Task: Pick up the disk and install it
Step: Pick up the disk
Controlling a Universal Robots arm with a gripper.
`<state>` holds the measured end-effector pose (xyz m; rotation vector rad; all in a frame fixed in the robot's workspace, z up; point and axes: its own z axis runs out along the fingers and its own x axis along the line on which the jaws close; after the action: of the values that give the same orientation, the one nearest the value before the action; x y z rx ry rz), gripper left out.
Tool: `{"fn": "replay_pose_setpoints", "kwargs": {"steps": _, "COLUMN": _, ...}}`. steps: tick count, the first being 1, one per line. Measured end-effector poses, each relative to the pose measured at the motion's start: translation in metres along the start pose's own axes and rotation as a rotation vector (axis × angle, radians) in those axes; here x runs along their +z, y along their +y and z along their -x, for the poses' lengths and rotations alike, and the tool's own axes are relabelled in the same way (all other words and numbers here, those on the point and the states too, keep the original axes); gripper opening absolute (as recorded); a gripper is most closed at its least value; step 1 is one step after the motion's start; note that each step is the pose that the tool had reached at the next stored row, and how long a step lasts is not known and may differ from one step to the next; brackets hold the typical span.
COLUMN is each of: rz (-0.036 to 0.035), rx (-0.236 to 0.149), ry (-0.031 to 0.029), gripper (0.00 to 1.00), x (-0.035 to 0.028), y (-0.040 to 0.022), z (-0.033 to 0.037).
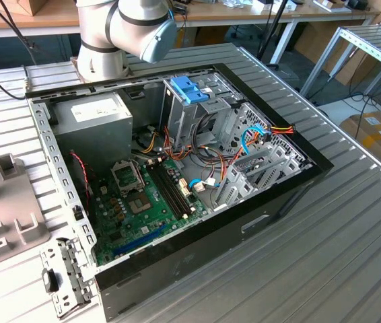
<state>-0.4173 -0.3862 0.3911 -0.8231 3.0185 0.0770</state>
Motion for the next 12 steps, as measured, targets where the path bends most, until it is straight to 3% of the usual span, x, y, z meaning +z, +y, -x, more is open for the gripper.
{"fn": "replay_pose_setpoints", "kwargs": {"steps": 12, "rz": 0.0013, "rx": -0.055, "ry": 0.0025, "gripper": 0.11, "x": 0.0000, "y": 0.0000, "z": 0.0000}}
